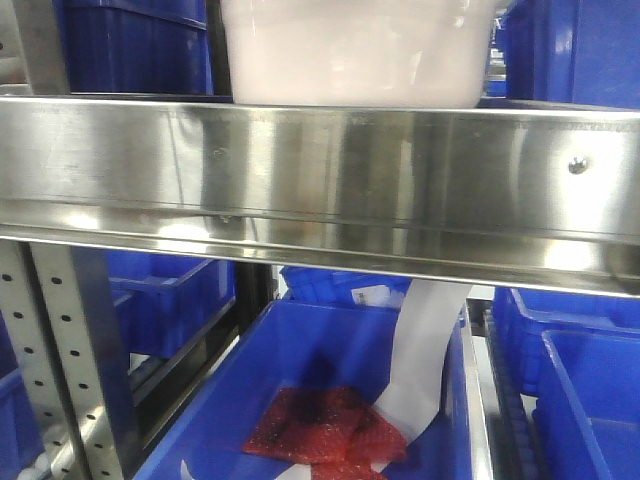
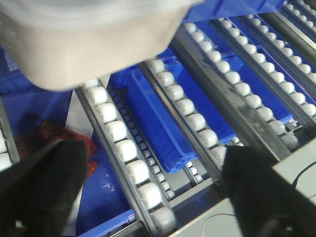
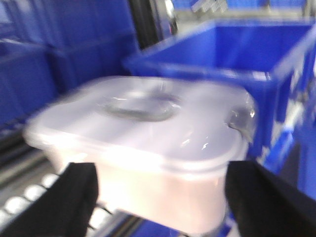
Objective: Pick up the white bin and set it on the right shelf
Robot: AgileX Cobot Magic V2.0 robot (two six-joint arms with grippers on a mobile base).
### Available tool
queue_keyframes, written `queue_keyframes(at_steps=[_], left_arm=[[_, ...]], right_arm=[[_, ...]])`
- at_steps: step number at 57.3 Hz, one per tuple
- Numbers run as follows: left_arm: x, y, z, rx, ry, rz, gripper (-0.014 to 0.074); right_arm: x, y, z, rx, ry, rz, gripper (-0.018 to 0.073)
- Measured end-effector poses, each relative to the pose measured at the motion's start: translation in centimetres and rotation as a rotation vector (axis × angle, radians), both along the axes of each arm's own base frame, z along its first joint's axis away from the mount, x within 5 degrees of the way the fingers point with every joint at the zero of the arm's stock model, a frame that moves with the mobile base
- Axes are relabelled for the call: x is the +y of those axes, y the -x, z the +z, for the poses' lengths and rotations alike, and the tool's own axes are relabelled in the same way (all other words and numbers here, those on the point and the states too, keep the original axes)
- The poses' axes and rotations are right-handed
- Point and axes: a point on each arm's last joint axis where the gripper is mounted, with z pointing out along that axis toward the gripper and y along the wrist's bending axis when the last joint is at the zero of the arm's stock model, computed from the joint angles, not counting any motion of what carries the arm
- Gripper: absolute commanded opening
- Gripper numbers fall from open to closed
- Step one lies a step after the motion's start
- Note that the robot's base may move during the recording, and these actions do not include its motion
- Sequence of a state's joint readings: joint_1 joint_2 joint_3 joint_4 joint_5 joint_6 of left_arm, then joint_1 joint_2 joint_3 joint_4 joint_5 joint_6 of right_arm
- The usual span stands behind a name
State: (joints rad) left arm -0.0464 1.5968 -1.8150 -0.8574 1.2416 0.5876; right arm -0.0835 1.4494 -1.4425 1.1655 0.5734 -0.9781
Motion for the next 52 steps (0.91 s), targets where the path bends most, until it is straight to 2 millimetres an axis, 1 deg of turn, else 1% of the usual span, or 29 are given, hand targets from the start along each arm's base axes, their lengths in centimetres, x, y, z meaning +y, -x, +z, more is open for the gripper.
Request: queue_keyframes(at_steps=[1, 4, 7, 11, 14, 15, 18, 23, 26, 30, 33, 41, 43, 44, 45, 48, 52], left_arm=[[0.0, 0.3, 0.2, -0.006, 0.0, -0.001, 0.029], [0.0, 0.9, 0.8, -0.022, 0.0, -0.004, 0.0204], [0.1, 1.7, 1.5, -0.043, 0.0, -0.004, 0.0109], [0.1, 2.6, 2.2, -0.059, 0.004, -0.001, -0.0016], [0.2, 3.3, 2.8, -0.071, -0.001, 0.008, -0.0124], [0.2, 3.5, 2.8, -0.073, -0.005, 0.009, -0.0139], [0.4, 4.0, 3.2, -0.077, -0.026, 0.03, -0.0113], [1.0, 4.6, 3.2, -0.041, -0.069, 0.109, -0.0118], [1.5, 4.8, 3.2, -0.015, -0.099, 0.171, -0.0118], [2.2, 5.1, 2.7, 0.021, -0.149, 0.253, -0.0118], [2.7, 5.4, 2.4, 0.034, -0.186, 0.294, -0.0118], [3.9, 7.3, 0.6, 0.08, -0.295, 0.372, -0.0118], [4.1, 7.9, -0.3, 0.099, -0.319, 0.383, -0.0118], [4.2, 8.3, -0.4, 0.095, -0.324, 0.388, -0.0118], [4.3, 8.5, -0.9, 0.101, -0.332, 0.394, -0.0118], [4.5, 9.7, -1.5, 0.082, -0.335, 0.418, -0.0118], [4.8, 11.6, -2.8, 0.026, -0.319, 0.461, -0.0118]], right_arm=[[0.1, 0.3, 0.2, -0.005, 0.001, 0.006, 0.044], [0.3, 1.4, 1.2, -0.03, 0.006, 0.023, 0.0319], [0.6, 2.7, 2.2, -0.056, 0.012, 0.047, 0.0183], [0.9, 4.3, 3.3, -0.083, 0.02, 0.076, 0.0062], [1.1, 5.2, 3.9, -0.096, 0.03, 0.096, 0.0077], [1.2, 5.6, 4.1, -0.102, 0.03, 0.099, 0.0079], [1.3, 6.6, 4.5, -0.115, 0.029, 0.107, 0.0078], [1.5, 8.4, 4.4, -0.116, 0.038, 0.104, 0.0078], [1.5, 9.3, 3.9, -0.101, 0.052, 0.098, 0.0078], [1.4, 10.5, 2.5, -0.066, 0.088, 0.081, 0.0078], [1.3, 11.8, 1.6, -0.052, 0.115, 0.058, 0.0078], [0.8, 14.9, -1.1, -0.026, 0.184, -0.02, 0.0078], [0.7, 15.7, -1.6, -0.028, 0.195, -0.041, 0.0078], [0.6, 16.2, -1.6, -0.038, 0.196, -0.054, 0.0078], [0.6, 16.5, -2.1, -0.032, 0.204, -0.062, 0.0078], [0.4, 17.7, -2.7, -0.046, 0.211, -0.094, 0.0078], [0.3, 19.3, -4.0, -0.058, 0.217, -0.129, 0.0078]])
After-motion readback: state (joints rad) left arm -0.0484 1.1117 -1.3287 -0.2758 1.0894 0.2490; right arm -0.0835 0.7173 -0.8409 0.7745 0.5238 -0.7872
